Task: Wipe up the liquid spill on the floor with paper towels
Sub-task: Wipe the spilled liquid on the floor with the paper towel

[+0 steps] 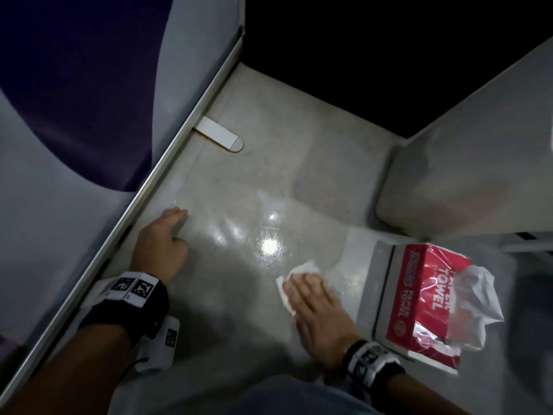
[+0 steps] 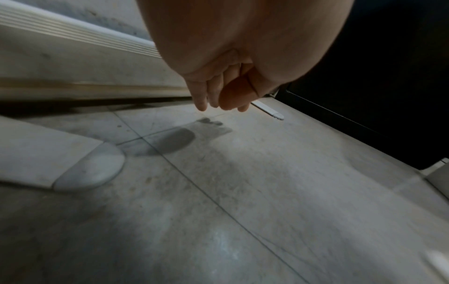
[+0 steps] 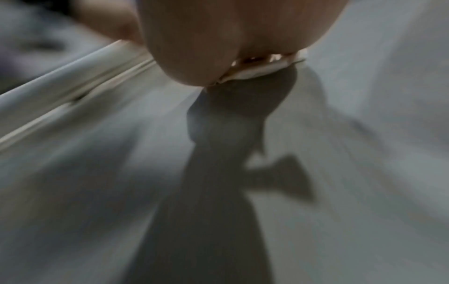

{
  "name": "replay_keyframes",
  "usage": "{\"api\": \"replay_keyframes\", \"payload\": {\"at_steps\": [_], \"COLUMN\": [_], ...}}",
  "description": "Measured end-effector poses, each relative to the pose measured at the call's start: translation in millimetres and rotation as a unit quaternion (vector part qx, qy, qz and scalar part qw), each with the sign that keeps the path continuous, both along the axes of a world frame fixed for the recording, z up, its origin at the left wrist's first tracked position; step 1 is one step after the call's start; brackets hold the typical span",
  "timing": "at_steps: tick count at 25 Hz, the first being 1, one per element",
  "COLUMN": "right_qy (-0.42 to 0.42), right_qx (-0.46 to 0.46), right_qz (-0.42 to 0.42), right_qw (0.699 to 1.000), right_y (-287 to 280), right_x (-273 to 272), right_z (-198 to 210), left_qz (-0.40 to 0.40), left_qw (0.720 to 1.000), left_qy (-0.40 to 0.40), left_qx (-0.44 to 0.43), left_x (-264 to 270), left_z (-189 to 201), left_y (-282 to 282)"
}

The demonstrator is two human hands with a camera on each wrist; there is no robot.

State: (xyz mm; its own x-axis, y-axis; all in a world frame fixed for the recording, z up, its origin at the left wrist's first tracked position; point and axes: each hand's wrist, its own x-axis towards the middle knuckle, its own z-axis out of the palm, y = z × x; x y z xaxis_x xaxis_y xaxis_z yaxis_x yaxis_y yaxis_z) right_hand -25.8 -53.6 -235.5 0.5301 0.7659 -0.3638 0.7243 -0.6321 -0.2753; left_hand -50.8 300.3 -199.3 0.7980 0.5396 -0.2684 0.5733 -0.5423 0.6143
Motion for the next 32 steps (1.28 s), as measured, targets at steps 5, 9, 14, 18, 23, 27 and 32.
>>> {"api": "replay_keyframes", "payload": {"at_steps": [5, 9, 14, 18, 23, 27, 32], "right_qy": [-0.047, -0.01, -0.011, 0.012, 0.054, 0.007, 0.017], "right_qx": [-0.012, -0.037, 0.003, 0.015, 0.024, -0.048, -0.052], "right_qz": [-0.325, -0.34, -0.212, -0.022, 0.111, 0.036, -0.199], "right_qw": [0.945, 0.94, 0.977, 1.0, 0.992, 0.998, 0.979], "right_y": [77.4, 165.8, 226.1, 209.0, 68.2, 21.6, 63.0], "right_x": [142.2, 208.4, 176.9, 99.2, 26.4, 92.3, 159.8], "right_z": [-14.0, -18.4, -18.0, -9.2, 6.2, 3.4, -6.8], "left_qz": [-0.033, -0.02, -0.024, -0.016, -0.108, -0.182, -0.245], "left_qw": [0.998, 0.998, 0.997, 0.994, 0.977, 0.936, 0.888], "left_qy": [0.052, 0.059, 0.076, 0.109, 0.182, 0.299, 0.377], "left_qx": [0.017, 0.023, 0.024, 0.015, 0.028, 0.037, 0.096], "left_x": [-0.3, -11.1, -29.3, -38.5, -10.7, 4.4, 4.2], "left_z": [-0.5, 4.1, 11.3, 21.6, 15.6, -2.1, -11.7], "left_y": [4.5, 7.4, 2.0, -5.0, -8.9, -13.0, -6.7]}}
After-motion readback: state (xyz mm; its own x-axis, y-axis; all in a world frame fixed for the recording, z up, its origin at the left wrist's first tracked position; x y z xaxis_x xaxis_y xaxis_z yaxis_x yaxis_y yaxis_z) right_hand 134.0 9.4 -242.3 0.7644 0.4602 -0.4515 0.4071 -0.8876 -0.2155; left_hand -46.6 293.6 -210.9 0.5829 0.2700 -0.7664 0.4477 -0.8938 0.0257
